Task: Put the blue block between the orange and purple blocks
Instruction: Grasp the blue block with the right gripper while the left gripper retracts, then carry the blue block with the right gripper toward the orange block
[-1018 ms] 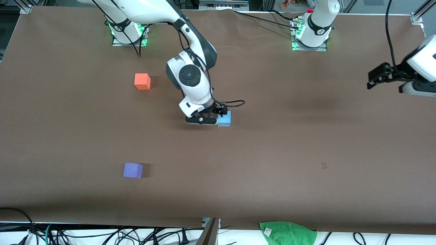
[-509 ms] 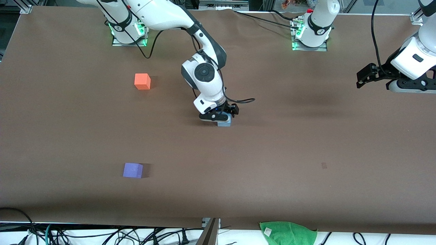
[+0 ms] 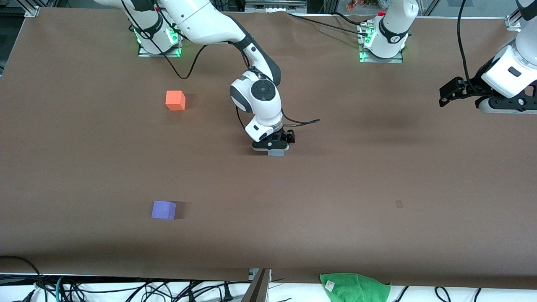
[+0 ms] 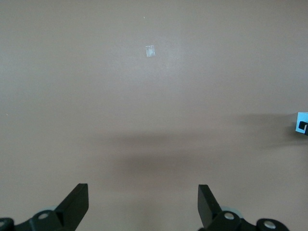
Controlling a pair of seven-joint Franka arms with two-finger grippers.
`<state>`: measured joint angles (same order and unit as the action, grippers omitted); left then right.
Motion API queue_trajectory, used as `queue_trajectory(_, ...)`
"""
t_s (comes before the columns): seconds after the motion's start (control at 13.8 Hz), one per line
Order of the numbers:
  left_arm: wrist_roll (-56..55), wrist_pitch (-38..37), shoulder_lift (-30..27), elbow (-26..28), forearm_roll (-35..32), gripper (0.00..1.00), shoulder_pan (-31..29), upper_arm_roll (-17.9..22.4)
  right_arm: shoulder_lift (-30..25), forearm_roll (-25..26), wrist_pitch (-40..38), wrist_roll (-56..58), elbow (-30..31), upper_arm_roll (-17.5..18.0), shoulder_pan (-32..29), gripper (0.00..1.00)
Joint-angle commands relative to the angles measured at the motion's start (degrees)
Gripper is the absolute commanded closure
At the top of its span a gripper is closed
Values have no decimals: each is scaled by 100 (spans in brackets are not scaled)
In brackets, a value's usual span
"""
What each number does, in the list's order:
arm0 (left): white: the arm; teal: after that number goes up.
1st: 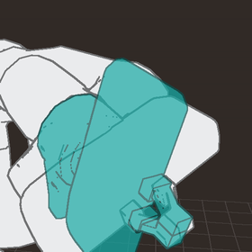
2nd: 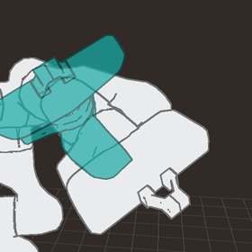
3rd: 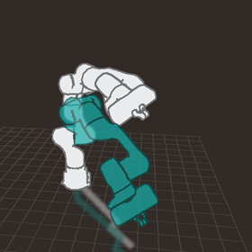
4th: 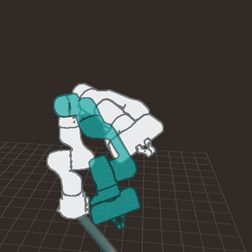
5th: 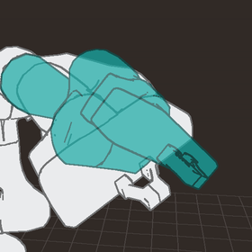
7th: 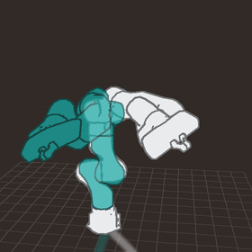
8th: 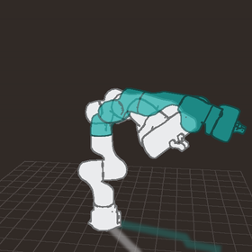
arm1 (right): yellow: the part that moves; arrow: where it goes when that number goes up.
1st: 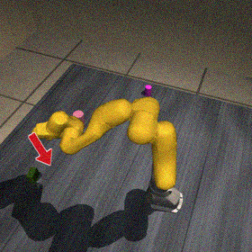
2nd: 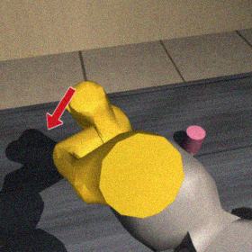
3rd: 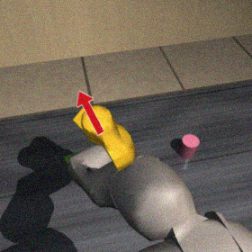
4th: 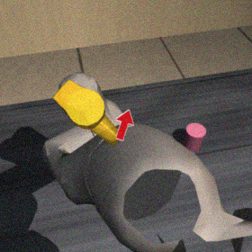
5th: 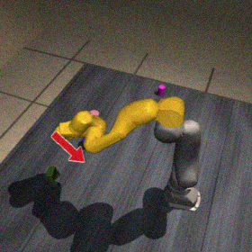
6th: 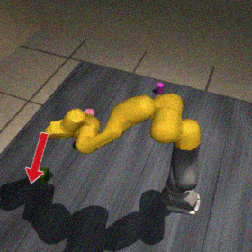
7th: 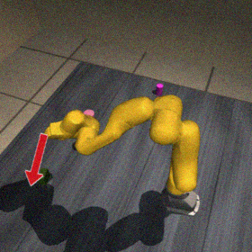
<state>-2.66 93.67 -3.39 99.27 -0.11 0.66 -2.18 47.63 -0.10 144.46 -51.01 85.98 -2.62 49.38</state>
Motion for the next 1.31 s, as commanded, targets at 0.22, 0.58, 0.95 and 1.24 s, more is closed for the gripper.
queue_trajectory(0.22, -50, -33, -74, 57, 116, 0, 13, 7, 54, 125, -32, 12, -99, -37, -24, 87)
queue_trajectory(0.58, -41, -42, 110, -215, 125, 0, 13, 7, -569, 37, -1268, 1299, -38, -81, -971, 100)
queue_trajectory(0.95, -68, -50, 110, -215, 125, 0, 31, -2, -1482, -435, -2018, 4058, 926, -81, -2543, 98)
queue_trajectory(1.24, -59, -50, 102, -215, 125, 0, 49, -10, -2353, -789, -1441, 5171, 2586, -90, -3249, 97)
